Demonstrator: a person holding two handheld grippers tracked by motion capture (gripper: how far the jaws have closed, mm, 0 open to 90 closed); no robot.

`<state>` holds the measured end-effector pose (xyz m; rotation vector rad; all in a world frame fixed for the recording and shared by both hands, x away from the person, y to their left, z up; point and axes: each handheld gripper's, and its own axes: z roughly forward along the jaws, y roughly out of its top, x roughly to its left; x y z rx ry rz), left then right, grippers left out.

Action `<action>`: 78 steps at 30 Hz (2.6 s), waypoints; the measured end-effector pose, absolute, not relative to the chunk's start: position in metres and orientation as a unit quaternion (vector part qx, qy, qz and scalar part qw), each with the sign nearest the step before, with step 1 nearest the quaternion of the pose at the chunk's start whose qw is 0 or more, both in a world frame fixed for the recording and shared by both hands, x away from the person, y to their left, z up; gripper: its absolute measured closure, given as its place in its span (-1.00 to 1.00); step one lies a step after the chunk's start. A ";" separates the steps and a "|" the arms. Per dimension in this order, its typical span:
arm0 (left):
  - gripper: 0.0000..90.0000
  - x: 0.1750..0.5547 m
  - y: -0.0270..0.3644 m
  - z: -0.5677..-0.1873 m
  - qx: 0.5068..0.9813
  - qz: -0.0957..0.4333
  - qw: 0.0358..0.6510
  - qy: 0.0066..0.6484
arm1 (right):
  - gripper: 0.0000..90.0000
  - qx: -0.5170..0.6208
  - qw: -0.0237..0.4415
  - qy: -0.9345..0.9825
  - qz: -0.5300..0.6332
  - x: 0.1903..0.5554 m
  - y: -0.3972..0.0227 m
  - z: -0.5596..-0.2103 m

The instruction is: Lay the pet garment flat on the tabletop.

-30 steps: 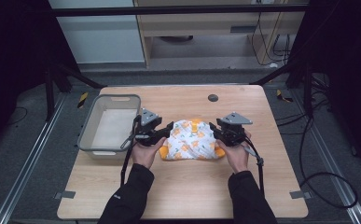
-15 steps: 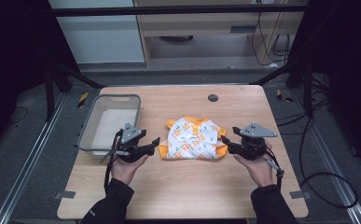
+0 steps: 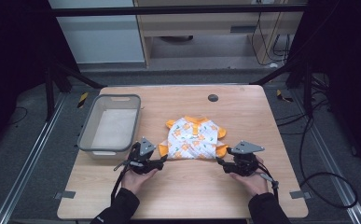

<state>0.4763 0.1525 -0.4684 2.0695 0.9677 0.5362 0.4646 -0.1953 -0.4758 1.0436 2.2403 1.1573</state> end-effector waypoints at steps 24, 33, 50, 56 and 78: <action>0.80 0.480 0.137 -0.481 0.828 0.164 0.387 0.370 | 0.84 0.342 0.181 0.842 0.375 0.473 -0.176 -0.487; 0.81 0.444 0.155 -0.434 0.814 0.142 0.443 0.348 | 0.84 0.334 0.150 0.823 0.434 0.440 -0.189 -0.450; 0.71 0.501 0.155 -0.453 0.789 0.128 0.410 0.439 | 0.70 0.428 0.143 0.789 0.417 0.500 -0.171 -0.464; 0.25 0.504 0.156 -0.466 0.792 0.145 0.396 0.442 | 0.54 0.416 0.176 0.799 0.397 0.502 -0.164 -0.471; -0.31 0.451 0.179 -0.477 0.818 0.152 0.385 0.399 | -0.13 0.381 0.181 0.807 0.413 0.457 -0.200 -0.481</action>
